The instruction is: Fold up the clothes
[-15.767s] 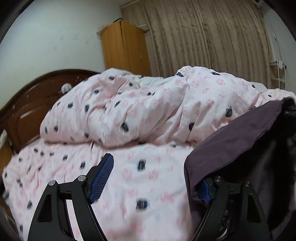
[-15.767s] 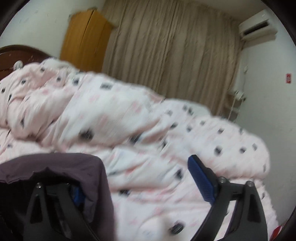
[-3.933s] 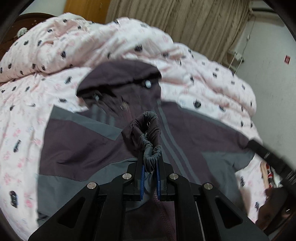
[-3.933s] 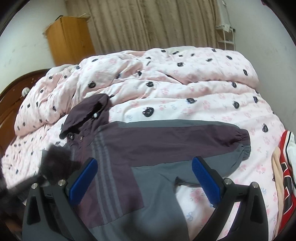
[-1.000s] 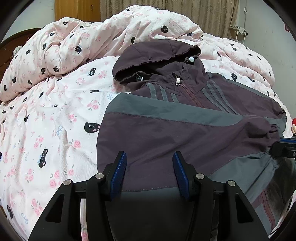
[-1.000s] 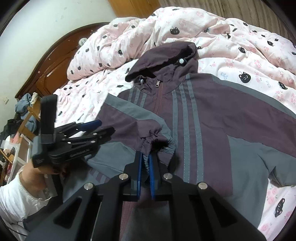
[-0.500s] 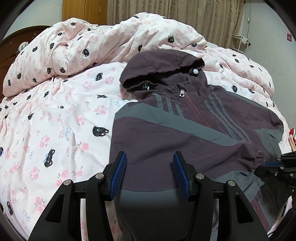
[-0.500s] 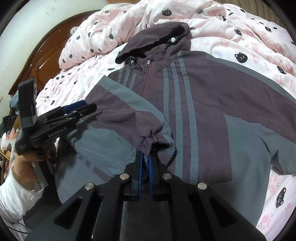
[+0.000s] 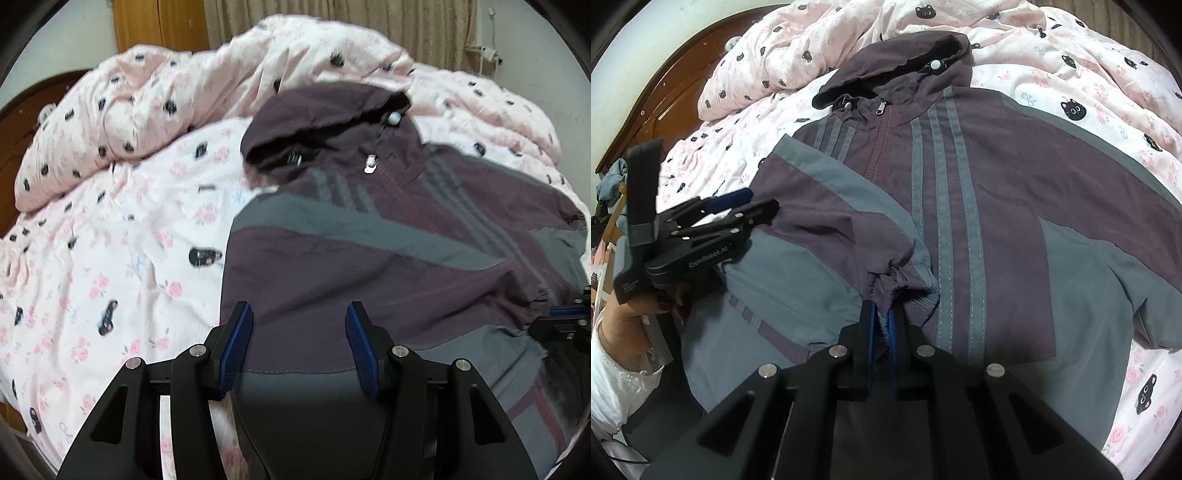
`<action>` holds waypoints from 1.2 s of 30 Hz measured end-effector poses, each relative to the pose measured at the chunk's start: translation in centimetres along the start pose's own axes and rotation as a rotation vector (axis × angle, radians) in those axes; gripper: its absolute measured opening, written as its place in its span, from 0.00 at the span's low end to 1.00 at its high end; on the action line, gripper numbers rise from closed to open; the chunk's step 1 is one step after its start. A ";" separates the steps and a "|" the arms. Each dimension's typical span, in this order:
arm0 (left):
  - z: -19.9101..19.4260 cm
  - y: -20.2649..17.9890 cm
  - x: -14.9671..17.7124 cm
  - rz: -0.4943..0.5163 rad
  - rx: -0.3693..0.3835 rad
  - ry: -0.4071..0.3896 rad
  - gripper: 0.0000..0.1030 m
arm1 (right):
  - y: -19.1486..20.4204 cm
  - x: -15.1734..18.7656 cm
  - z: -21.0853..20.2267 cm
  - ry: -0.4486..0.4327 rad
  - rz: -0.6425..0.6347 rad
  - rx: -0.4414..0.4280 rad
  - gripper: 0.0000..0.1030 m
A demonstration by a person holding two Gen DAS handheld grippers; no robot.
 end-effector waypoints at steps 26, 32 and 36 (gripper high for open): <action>-0.7 -2.8 0.0 0.053 0.092 -0.023 0.51 | 0.1 1.0 -2.4 0.008 -0.007 -0.146 0.08; 1.2 -2.3 0.5 0.049 0.054 0.049 0.51 | -1.0 1.5 -2.4 0.043 0.017 -0.142 0.01; 0.5 -2.8 0.5 0.060 0.068 0.026 0.51 | -1.4 1.6 -2.2 0.059 0.024 -0.121 0.03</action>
Point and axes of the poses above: each gripper's, at about its wrist camera, not at the fingertips, and z roughly the way its jaws point, y to its left, x to its underside, the point moved 5 cm from there along z, roughly the way its jaws point, and after that the axes turned 8 degrees about y, right-handed, at the moved point
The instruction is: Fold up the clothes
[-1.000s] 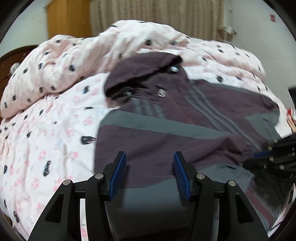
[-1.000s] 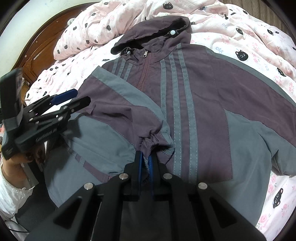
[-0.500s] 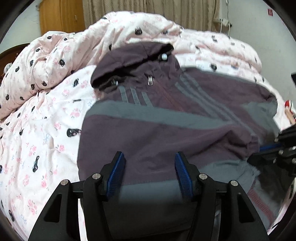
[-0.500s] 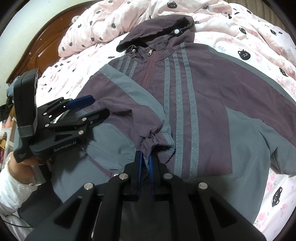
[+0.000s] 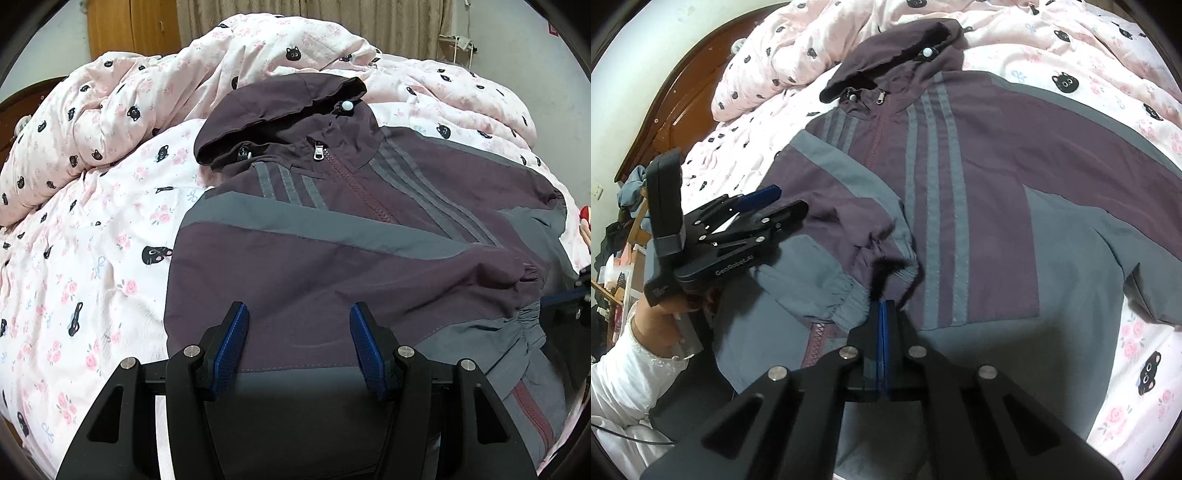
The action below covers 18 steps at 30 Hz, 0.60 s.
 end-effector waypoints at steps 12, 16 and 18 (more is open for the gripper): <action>-0.5 -3.7 0.2 0.135 0.035 -0.029 0.51 | -15.7 2.2 -13.3 -0.430 0.519 0.127 0.32; -0.4 -3.7 0.1 0.119 0.045 -0.022 0.51 | -22.0 4.2 -16.0 -0.486 0.687 0.185 0.41; -0.3 -3.5 0.1 0.108 0.052 -0.017 0.52 | -24.2 4.7 -16.4 -0.489 0.727 0.216 0.46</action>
Point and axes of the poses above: each gripper's, at about its wrist camera, not at the fingertips, and z roughly the way its jaws point, y to its left, x to its underside, the point moved 5 cm from there along z, roughly the way its jaws point, and after that the axes turned 8 degrees about y, right-handed, at the moved point
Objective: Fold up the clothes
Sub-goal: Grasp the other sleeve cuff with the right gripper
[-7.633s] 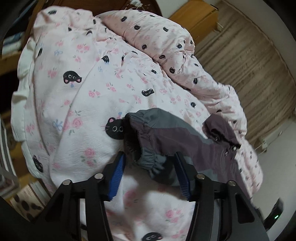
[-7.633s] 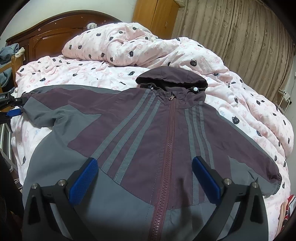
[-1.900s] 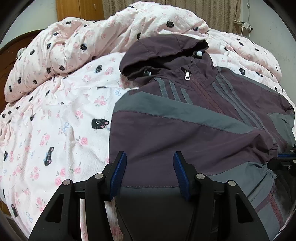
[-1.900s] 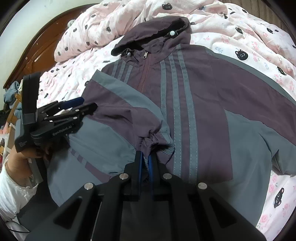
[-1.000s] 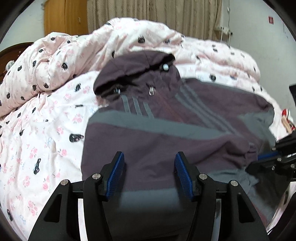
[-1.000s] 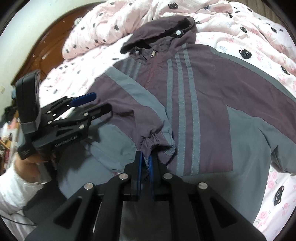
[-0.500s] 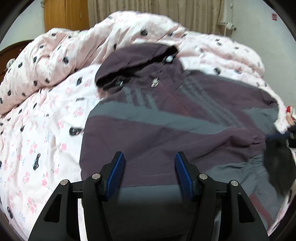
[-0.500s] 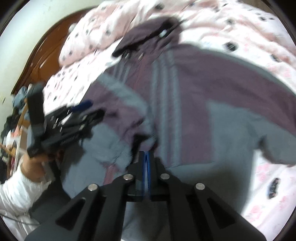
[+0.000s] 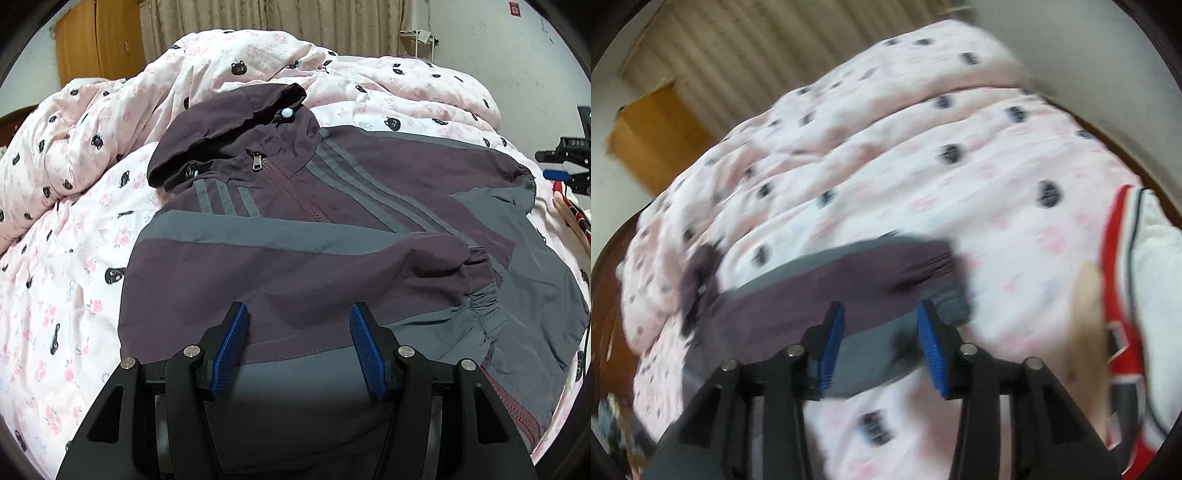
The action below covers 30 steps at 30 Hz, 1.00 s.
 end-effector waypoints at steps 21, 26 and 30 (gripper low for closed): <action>0.2 0.5 0.0 -0.032 0.018 0.010 0.57 | -4.3 -1.4 5.3 0.066 0.058 0.036 0.45; 0.4 0.5 -0.1 -0.034 0.014 0.014 0.57 | -3.5 -1.3 5.0 0.064 0.041 0.060 0.28; 0.4 0.4 -0.1 -0.035 0.013 0.016 0.57 | -2.0 -1.7 2.7 -0.001 0.013 0.050 0.24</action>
Point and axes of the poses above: each gripper's, at about its wrist camera, not at the fingertips, and z roughly the way its jaws point, y to its left, x to its underside, the point moved 5 cm from there along z, roughly the way its jaws point, and after that the axes turned 8 degrees about y, right-handed, at the moved point
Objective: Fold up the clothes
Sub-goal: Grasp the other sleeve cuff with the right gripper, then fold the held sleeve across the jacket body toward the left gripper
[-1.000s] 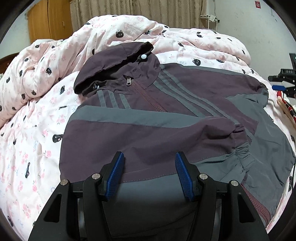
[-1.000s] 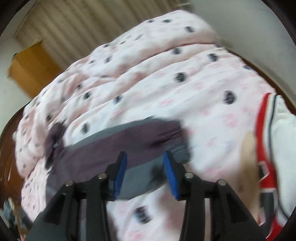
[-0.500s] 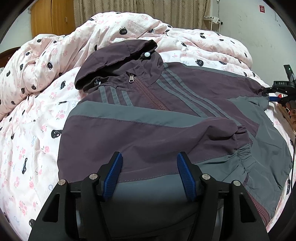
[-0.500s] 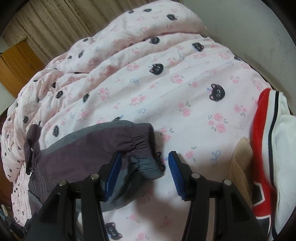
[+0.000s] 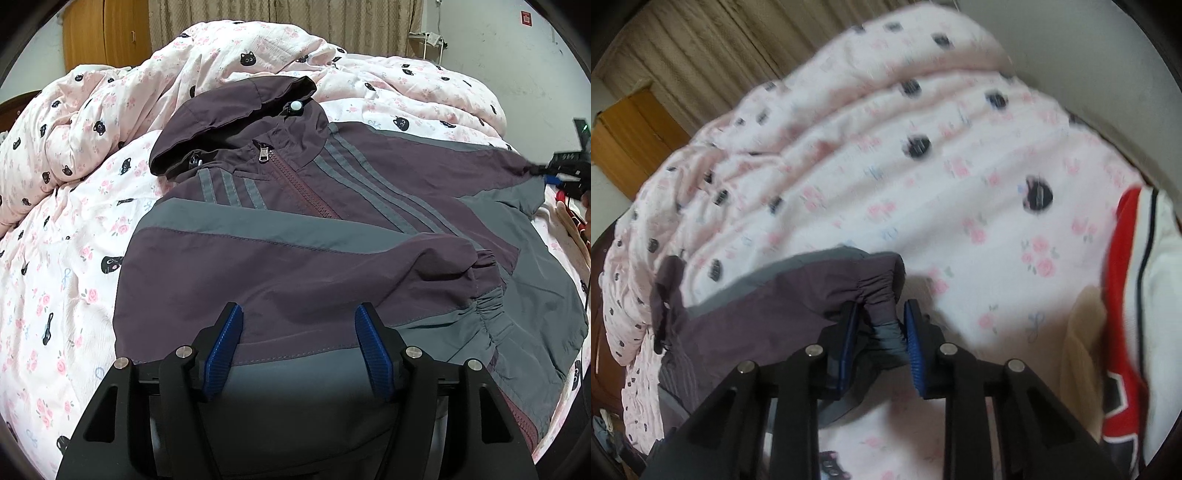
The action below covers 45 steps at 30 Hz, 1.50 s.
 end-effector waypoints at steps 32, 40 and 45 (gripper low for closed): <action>-2.4 6.7 -0.2 -0.223 -0.091 -0.046 0.57 | 33.2 20.7 -5.2 -0.010 -0.963 -0.405 0.04; -2.6 8.9 0.0 -0.263 -0.145 -0.055 0.57 | 35.3 28.0 0.3 0.190 -1.125 -0.386 0.04; -2.7 9.4 -0.2 -0.272 -0.147 -0.060 0.57 | 35.3 29.3 -0.1 0.196 -1.165 -0.417 0.04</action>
Point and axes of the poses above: each gripper's, at about its wrist camera, not at the fingertips, and z roughly the way its jaws point, y to its left, x to its underside, the point moved 5 cm from there along z, roughly the way its jaws point, and after that the axes turned 8 degrees about y, right-handed, at the moved point
